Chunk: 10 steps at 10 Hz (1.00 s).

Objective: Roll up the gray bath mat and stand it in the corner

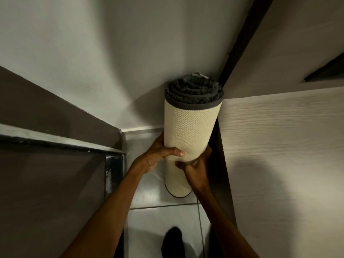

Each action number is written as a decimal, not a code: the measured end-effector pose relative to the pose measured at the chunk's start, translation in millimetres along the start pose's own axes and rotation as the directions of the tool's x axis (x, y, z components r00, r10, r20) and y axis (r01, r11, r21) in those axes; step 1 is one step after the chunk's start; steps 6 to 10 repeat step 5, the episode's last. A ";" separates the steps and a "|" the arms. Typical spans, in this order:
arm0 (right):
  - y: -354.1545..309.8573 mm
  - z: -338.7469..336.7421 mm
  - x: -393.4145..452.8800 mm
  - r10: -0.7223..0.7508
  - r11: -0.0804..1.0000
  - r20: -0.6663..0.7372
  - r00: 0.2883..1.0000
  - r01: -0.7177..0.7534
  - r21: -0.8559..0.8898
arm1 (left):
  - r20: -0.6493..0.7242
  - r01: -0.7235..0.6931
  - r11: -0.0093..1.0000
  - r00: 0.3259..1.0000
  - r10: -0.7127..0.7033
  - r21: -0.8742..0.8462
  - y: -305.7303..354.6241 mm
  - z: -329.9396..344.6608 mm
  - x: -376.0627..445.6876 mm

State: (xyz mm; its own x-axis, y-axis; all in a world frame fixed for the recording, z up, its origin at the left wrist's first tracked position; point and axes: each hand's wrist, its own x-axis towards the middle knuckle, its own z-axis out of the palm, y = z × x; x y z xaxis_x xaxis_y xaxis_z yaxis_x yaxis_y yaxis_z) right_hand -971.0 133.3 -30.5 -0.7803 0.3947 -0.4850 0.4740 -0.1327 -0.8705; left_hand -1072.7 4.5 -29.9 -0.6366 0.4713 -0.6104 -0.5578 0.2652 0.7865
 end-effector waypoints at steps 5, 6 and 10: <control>-95.5 -59.3 -118.2 0.062 0.865 0.125 0.990 0.010 -0.502 | -0.424 0.082 0.779 0.871 0.247 0.621 50.6 67.6 -150.1; -95.5 -59.3 -118.2 0.062 0.865 0.125 0.990 0.010 -0.502 | -0.424 0.082 0.779 0.871 0.247 0.621 50.6 67.6 -150.1; -95.5 -59.3 -118.2 0.062 0.865 0.125 0.990 0.010 -0.502 | -0.424 0.082 0.779 0.871 0.247 0.621 50.6 67.6 -150.1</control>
